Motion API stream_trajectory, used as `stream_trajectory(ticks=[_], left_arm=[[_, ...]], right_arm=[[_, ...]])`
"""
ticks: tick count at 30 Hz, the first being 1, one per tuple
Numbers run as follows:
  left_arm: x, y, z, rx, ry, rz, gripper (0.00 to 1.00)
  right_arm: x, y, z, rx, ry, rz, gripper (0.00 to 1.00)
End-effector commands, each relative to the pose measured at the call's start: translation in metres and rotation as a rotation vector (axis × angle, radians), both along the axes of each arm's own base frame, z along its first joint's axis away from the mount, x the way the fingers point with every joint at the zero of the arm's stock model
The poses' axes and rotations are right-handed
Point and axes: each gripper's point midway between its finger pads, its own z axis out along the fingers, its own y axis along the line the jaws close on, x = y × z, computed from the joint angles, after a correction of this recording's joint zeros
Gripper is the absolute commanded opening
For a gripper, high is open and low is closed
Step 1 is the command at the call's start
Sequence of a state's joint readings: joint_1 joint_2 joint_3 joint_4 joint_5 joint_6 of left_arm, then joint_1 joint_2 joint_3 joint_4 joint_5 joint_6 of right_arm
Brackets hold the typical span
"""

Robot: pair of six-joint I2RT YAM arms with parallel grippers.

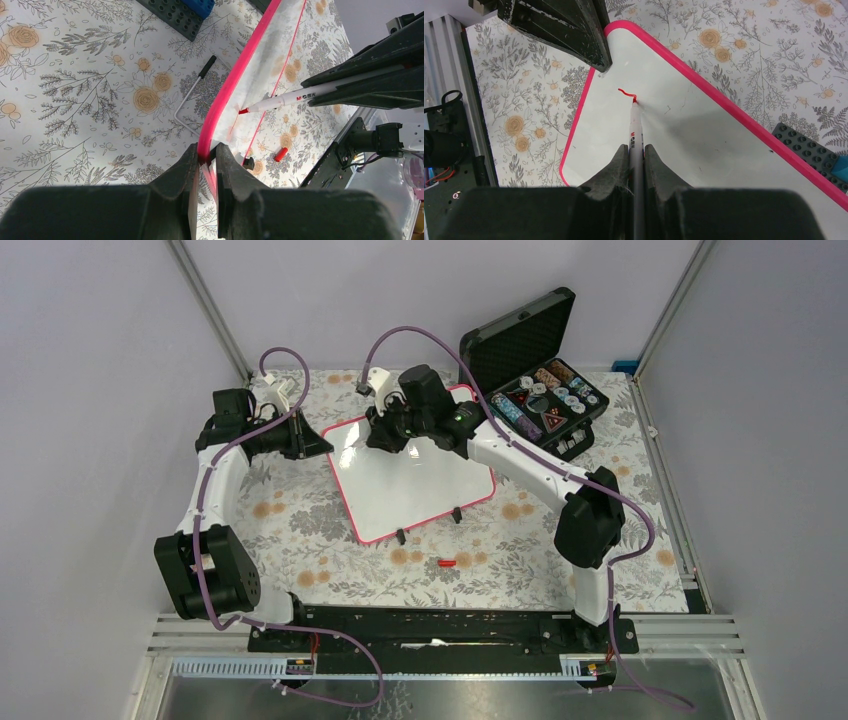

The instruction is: Write a sentence on the whiteboard

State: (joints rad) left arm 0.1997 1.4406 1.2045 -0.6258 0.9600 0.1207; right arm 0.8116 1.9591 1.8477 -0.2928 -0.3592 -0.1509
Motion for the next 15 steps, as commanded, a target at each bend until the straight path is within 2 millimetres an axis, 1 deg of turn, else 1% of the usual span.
stream_trajectory(ticks=[1, 7, 15], left_arm=[[0.011, 0.002, 0.013, 0.073, -0.124, -0.011, 0.00], [0.011, 0.003, 0.012, 0.075, -0.122, -0.009, 0.00], [0.011, 0.003, 0.011, 0.075, -0.120, -0.010, 0.00]], right_arm=[[0.002, -0.002, 0.007, -0.012, -0.035, -0.005, 0.00], [0.001, -0.004, 0.001, -0.026, -0.030, -0.005, 0.00], [-0.010, -0.006, -0.011, -0.051, -0.016, 0.014, 0.00]])
